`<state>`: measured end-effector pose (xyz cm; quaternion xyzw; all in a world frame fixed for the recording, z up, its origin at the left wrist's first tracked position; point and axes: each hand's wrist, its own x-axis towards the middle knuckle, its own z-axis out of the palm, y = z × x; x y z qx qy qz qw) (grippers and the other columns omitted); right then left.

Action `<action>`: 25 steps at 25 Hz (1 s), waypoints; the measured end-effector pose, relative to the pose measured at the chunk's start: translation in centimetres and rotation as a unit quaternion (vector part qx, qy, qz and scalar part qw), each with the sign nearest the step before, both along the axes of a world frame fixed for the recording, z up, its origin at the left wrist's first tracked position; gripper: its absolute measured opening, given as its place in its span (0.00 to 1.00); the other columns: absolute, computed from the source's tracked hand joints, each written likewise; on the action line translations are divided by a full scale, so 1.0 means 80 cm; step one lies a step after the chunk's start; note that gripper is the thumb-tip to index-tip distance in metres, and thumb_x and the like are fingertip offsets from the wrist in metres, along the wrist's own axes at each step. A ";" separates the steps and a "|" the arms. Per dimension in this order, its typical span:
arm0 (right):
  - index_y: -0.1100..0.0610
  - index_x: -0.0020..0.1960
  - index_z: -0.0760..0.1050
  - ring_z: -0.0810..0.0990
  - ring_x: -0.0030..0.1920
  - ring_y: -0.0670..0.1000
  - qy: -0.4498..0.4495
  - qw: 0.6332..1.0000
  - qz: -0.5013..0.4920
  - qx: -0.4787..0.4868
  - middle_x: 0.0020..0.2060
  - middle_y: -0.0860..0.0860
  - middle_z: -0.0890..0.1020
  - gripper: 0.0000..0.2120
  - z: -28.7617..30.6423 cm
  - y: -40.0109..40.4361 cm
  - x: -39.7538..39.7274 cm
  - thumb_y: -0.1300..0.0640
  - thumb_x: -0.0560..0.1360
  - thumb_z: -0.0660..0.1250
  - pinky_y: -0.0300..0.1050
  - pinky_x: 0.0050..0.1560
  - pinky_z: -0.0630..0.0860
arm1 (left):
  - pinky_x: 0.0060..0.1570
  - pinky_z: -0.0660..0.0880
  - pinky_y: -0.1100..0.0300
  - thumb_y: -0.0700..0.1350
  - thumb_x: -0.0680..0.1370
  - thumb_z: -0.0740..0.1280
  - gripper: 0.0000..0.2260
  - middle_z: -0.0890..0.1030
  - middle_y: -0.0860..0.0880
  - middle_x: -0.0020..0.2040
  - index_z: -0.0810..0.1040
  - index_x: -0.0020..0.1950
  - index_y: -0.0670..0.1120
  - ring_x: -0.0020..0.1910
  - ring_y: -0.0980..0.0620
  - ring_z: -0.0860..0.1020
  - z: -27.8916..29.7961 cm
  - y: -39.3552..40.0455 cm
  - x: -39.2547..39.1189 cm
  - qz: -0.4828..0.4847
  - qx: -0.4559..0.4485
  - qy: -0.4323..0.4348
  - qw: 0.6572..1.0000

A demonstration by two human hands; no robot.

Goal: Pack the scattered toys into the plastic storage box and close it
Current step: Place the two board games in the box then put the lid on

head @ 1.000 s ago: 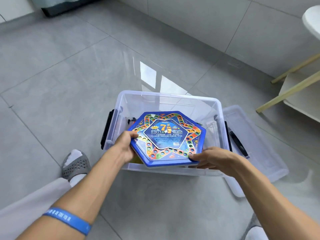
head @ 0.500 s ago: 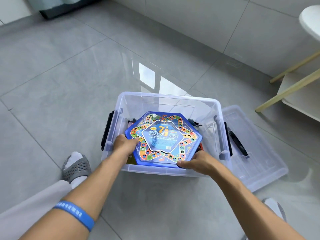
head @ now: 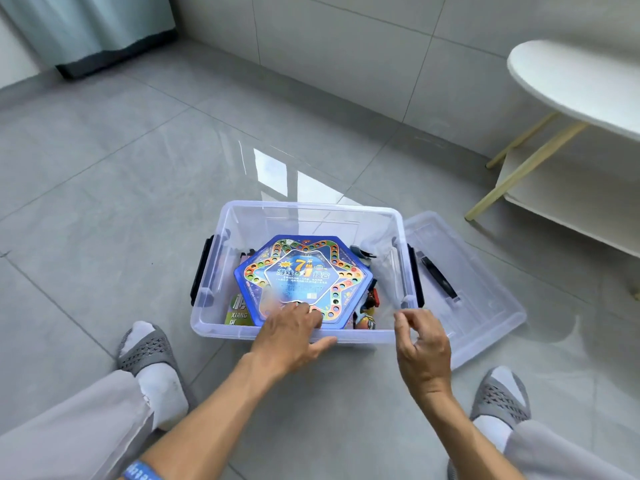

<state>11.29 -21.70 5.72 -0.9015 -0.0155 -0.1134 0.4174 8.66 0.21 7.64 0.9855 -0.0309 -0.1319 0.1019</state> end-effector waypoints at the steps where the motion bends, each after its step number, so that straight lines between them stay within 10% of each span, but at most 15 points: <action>1: 0.55 0.43 0.78 0.75 0.41 0.52 -0.005 0.996 -0.084 0.035 0.40 0.48 0.78 0.06 0.002 -0.013 0.006 0.56 0.76 0.62 0.47 0.44 0.71 | 0.51 0.69 0.54 0.67 0.76 0.58 0.20 0.75 0.50 0.50 0.74 0.51 0.50 0.52 0.49 0.73 0.005 -0.003 0.011 -0.022 0.004 0.014 1.000; 4: 0.54 0.46 0.77 0.78 0.43 0.55 0.085 0.968 -0.222 0.082 0.44 0.52 0.81 0.07 -0.023 -0.064 0.031 0.57 0.73 0.60 0.49 0.46 0.74 | 0.44 0.69 0.56 0.68 0.75 0.58 0.19 0.71 0.53 0.44 0.68 0.45 0.52 0.45 0.53 0.69 -0.011 -0.008 0.031 -0.069 -0.083 0.041 0.993; 10: 0.55 0.67 0.70 0.72 0.62 0.58 0.360 0.912 -0.058 -0.189 0.66 0.53 0.73 0.22 -0.137 -0.131 0.051 0.57 0.73 0.64 0.51 0.59 0.70 | 0.35 0.73 0.57 0.69 0.77 0.51 0.19 0.70 0.55 0.39 0.65 0.44 0.54 0.38 0.52 0.70 -0.057 -0.009 0.025 -0.101 -0.016 -0.140 0.985; 15: 0.56 0.57 0.70 0.74 0.55 0.56 0.330 0.868 -0.030 -0.370 0.57 0.54 0.75 0.12 -0.200 -0.153 0.060 0.60 0.74 0.63 0.49 0.45 0.71 | 0.33 0.70 0.58 0.68 0.77 0.53 0.18 0.70 0.56 0.37 0.64 0.42 0.54 0.36 0.52 0.70 -0.063 -0.017 0.040 -0.086 -0.009 -0.159 0.983; 25: 0.56 0.48 0.73 0.76 0.46 0.60 0.196 0.970 -0.108 -0.093 0.46 0.55 0.78 0.09 -0.057 -0.154 0.121 0.50 0.75 0.67 0.51 0.47 0.75 | 0.34 0.74 0.54 0.67 0.78 0.54 0.18 0.73 0.53 0.39 0.66 0.43 0.52 0.37 0.49 0.73 -0.055 -0.026 0.040 -0.064 0.004 -0.140 0.988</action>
